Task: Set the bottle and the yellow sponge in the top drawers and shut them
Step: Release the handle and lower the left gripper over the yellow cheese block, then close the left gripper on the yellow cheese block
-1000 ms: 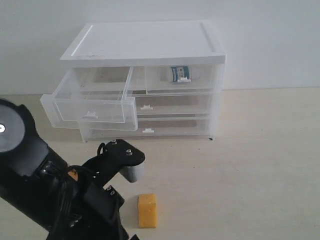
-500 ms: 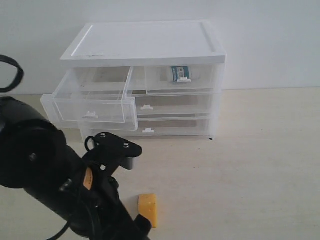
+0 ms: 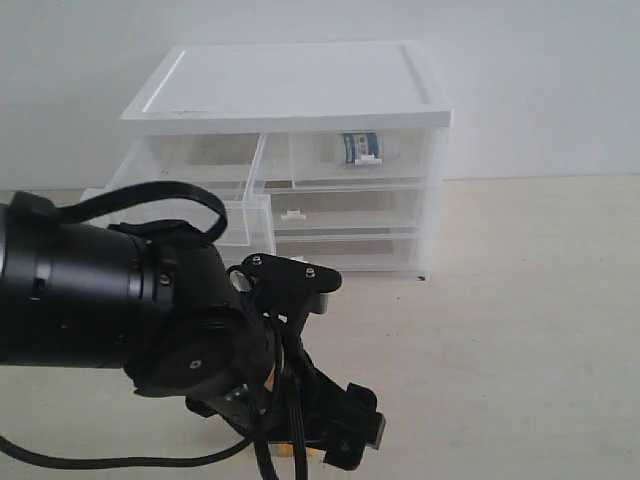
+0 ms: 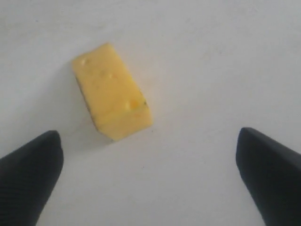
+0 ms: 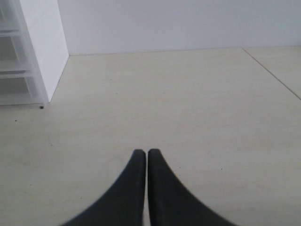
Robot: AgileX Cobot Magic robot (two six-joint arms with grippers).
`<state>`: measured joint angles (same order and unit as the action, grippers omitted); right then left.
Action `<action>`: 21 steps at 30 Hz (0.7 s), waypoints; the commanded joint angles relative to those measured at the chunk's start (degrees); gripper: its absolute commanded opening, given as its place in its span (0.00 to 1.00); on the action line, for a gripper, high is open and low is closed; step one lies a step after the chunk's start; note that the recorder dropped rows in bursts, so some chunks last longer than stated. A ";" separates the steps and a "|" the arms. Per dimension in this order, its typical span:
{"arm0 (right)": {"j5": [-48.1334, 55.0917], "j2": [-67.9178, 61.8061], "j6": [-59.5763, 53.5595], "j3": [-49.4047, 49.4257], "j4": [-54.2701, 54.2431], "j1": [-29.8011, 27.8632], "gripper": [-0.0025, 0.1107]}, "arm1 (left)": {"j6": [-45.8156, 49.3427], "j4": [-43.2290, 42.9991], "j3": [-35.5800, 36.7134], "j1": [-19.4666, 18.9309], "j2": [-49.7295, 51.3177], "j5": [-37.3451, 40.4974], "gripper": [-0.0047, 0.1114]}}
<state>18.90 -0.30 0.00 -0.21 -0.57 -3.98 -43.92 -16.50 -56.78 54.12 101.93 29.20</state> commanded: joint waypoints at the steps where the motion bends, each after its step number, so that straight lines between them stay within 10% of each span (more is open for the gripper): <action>1: -0.51 0.30 0.00 0.21 -0.03 0.09 0.02 | -18.10 -13.99 -0.37 0.40 2.49 -2.05 0.83; 11: -0.51 0.30 0.00 0.21 -0.03 0.09 0.02 | -33.70 -26.33 -0.37 0.40 6.45 -3.85 0.80; 17: -0.51 0.30 0.00 0.21 -0.03 0.09 0.02 | -33.70 -26.33 -0.37 0.40 6.50 -3.51 0.44; 21: -0.41 0.30 0.00 0.21 -0.03 0.09 0.02 | -31.98 -24.52 -0.37 0.40 6.50 -3.32 0.55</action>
<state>18.90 -0.30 0.00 -0.21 -0.57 -3.98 -76.78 -42.13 -57.00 54.12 108.44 25.82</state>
